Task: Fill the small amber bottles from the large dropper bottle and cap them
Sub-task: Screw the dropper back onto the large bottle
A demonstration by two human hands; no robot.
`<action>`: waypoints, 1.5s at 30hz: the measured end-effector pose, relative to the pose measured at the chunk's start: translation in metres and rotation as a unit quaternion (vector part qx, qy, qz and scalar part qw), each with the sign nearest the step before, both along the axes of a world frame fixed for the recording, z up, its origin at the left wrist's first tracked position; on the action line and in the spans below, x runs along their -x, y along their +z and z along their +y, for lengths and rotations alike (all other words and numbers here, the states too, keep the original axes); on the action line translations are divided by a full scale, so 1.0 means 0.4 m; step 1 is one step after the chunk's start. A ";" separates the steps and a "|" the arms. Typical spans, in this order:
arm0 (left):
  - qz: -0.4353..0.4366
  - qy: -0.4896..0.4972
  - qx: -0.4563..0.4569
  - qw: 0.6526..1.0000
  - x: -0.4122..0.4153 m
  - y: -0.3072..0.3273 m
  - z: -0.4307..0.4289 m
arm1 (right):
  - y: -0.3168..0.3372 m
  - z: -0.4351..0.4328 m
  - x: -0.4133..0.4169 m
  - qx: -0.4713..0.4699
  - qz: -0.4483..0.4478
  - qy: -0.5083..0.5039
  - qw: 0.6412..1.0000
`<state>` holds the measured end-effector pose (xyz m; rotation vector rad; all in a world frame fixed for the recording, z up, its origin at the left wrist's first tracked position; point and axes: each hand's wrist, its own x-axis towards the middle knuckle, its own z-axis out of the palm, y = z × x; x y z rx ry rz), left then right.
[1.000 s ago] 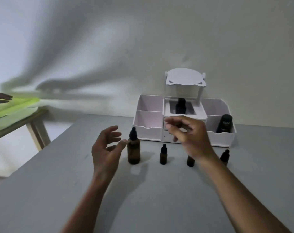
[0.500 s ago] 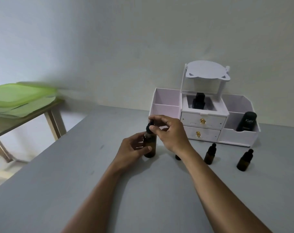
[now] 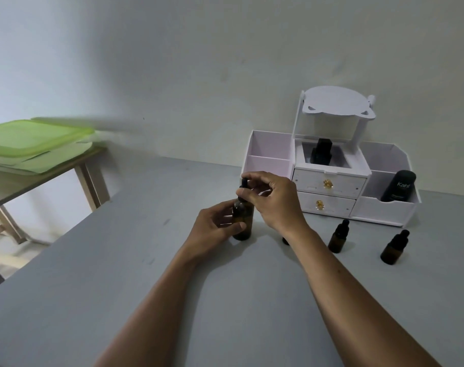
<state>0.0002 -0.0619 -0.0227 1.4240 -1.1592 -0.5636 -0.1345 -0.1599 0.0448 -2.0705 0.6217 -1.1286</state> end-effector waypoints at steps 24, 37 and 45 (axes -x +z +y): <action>0.012 -0.002 -0.002 1.000 0.002 0.000 0.002 | -0.019 0.003 -0.003 -0.029 -0.057 0.014 0.998; 0.020 -0.007 -0.003 1.000 -0.001 -0.001 0.004 | -0.024 0.003 0.000 -0.050 -0.094 0.025 0.994; 0.007 -0.005 -0.006 1.000 0.003 0.005 0.005 | -0.025 -0.001 -0.003 -0.028 -0.082 0.012 0.996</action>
